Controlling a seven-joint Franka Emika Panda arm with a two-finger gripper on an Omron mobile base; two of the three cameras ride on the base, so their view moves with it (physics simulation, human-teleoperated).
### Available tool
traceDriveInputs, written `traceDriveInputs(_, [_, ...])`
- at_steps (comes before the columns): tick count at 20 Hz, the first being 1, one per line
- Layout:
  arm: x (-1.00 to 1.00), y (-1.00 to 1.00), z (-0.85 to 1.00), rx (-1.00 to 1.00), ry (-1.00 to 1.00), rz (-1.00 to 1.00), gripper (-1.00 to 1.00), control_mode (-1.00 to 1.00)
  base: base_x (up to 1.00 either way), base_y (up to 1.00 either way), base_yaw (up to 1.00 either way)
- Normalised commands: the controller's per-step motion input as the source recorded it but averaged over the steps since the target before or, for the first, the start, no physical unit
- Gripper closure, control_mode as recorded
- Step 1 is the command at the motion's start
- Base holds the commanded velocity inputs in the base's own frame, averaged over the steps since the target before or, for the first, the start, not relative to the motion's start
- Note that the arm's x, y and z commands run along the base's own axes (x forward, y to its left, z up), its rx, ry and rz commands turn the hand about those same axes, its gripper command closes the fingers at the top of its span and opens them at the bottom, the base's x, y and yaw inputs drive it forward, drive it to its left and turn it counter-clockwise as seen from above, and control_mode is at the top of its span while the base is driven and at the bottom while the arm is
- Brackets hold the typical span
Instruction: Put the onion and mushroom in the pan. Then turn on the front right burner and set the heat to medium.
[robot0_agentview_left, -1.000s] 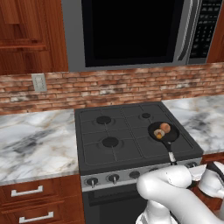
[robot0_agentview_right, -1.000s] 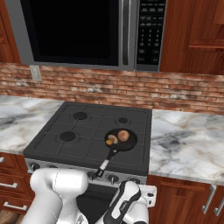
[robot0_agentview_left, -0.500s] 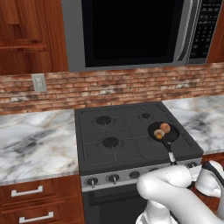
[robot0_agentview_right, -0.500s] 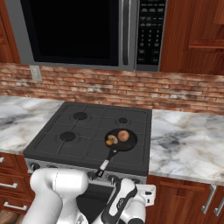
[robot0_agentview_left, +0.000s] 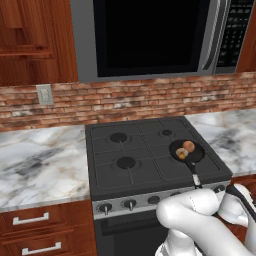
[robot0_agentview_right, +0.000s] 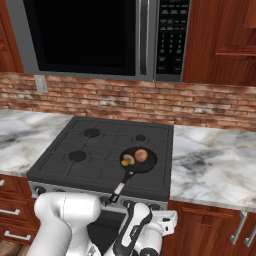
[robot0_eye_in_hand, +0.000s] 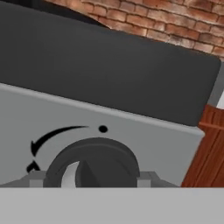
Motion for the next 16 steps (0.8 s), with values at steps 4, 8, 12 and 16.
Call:
traceDriveInputs(4, [0.22,-0.37,0.00,-0.16,0.00,0.00,1.00,-1.00,0.00,0.00,0.00])
traceDriveInputs(8, [0.22,-0.34,0.00,-0.16,0.00,0.00,1.00,-1.00,0.00,0.00,0.00])
traceDriveInputs(12, [0.21,-0.34,0.00,-0.16,0.00,0.00,1.00,-1.00,0.00,0.00,0.00])
traceDriveInputs(16, [0.17,-0.35,0.00,-0.20,0.00,0.00,1.00,-1.00,0.00,0.00,0.00])
